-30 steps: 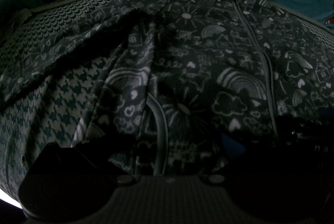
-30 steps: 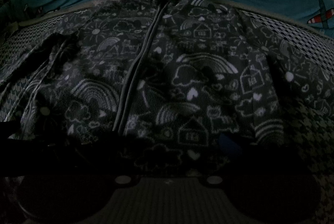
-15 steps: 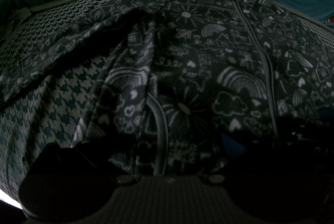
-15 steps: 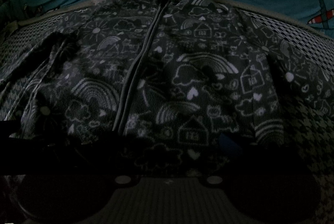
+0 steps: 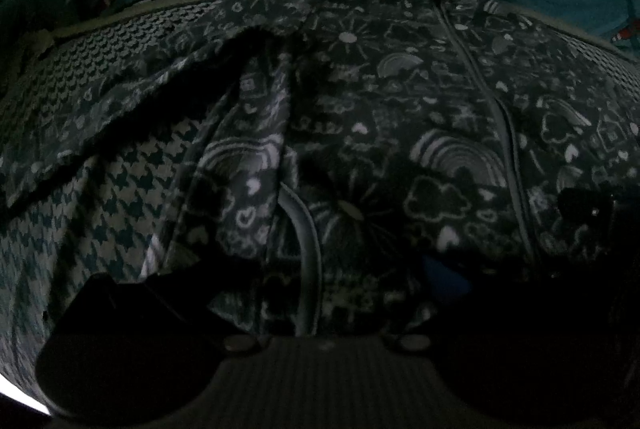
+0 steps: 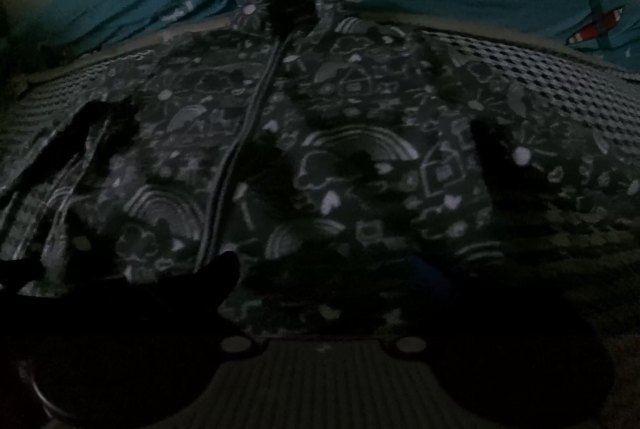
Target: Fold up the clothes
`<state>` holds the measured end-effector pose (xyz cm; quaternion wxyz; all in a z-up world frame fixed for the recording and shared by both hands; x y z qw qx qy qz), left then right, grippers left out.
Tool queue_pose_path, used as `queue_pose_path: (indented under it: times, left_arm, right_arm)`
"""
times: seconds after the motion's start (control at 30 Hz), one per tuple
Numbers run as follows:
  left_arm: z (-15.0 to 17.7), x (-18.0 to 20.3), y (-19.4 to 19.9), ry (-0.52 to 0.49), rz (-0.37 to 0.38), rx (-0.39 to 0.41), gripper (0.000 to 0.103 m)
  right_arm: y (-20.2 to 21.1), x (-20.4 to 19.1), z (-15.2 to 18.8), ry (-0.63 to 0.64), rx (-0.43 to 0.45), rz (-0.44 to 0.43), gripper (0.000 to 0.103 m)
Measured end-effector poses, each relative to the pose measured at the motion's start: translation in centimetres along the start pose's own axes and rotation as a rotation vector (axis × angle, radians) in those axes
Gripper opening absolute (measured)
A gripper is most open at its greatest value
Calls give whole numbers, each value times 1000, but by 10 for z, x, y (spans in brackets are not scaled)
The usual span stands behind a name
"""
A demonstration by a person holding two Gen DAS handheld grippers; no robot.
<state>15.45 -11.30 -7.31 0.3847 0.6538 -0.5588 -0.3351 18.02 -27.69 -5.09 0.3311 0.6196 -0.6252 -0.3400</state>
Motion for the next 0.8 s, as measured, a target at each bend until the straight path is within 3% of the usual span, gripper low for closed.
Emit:
queue_pose_path:
  times: [0.13,0.5,0.8]
  left_arm:
    - [-3,1,5,-12,10,18,103]
    - [-7,7,9,-47,-6,53,103]
    - [-5,11,8,-60,-3,48,103]
  right_arm:
    - [5,19,-6,-41,18,34,84]
    - [15,124,-13,-355,22,169,78]
    - [27,204,-3,-588,18,366,78]
Point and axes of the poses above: each gripper's, at about its wrist camera, not at the fingertips, and y roughly against the way its jaws point, x to its right, z to its underside, the point moved 7 cm from there along -y, roughly the way its jaws point, and after that the axes turned 4 degrees about -x, right-handed, at the moved point
